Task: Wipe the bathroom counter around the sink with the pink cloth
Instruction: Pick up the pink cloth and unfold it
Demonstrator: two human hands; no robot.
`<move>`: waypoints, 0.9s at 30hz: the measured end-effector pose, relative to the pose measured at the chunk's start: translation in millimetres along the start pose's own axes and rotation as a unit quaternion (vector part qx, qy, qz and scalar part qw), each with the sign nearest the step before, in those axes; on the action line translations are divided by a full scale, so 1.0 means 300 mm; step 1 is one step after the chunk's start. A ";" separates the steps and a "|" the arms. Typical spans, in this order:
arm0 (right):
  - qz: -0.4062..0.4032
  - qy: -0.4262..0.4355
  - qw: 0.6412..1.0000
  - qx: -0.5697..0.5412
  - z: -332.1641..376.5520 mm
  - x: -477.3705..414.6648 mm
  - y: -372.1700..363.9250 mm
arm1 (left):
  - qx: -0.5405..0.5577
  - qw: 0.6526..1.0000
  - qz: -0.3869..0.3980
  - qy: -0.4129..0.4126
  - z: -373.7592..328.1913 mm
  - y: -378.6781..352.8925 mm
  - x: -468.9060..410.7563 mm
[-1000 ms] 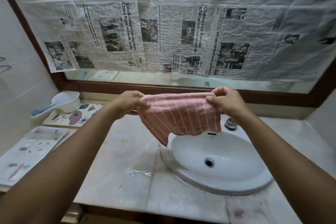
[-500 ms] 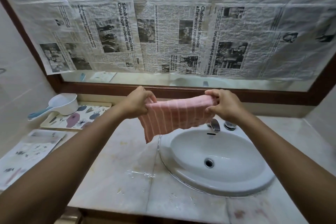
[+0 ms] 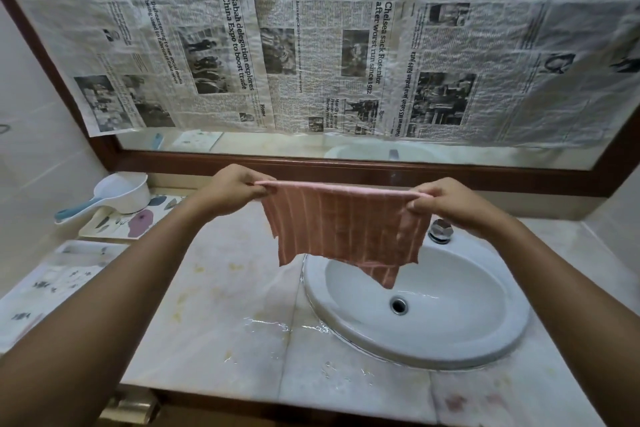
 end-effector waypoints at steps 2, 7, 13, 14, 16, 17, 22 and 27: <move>-0.003 -0.017 0.980 -0.197 -0.012 0.013 0.005 | 0.211 0.977 0.017 0.033 0.018 -0.010 0.018; -0.148 -0.058 0.929 -0.334 -0.062 -0.027 -0.002 | 0.270 0.958 -0.027 0.092 -0.033 -0.055 0.038; -0.103 -0.011 0.960 -0.261 0.000 -0.073 -0.209 | 0.312 0.948 0.023 0.051 -0.286 -0.204 0.082; -0.051 0.009 0.968 -0.246 0.031 -0.068 -0.268 | 0.322 0.945 0.031 0.040 -0.327 -0.224 0.090; -0.004 0.058 0.988 -0.143 0.071 -0.065 -0.346 | 0.290 0.956 0.030 0.038 -0.366 -0.244 0.099; -0.021 0.076 0.993 -0.091 0.074 -0.074 -0.360 | 0.264 0.963 0.019 0.045 -0.365 -0.240 0.106; -0.022 0.088 0.994 -0.067 0.061 -0.092 -0.346 | 0.068 0.990 -0.119 0.021 -0.278 -0.127 0.149; 0.138 0.040 0.969 -0.200 0.052 -0.086 -0.409 | -0.122 0.982 0.101 -0.100 -0.180 -0.222 0.176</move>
Point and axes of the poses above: each hand's wrist, its own x-axis away from the middle knuckle, its own y-axis out of the back of the hand, z = x × y, the point moved 6 cm from there along -x, towards the middle knuckle, and after that the axes turned 15 degrees about -x, right-handed, at the moved point
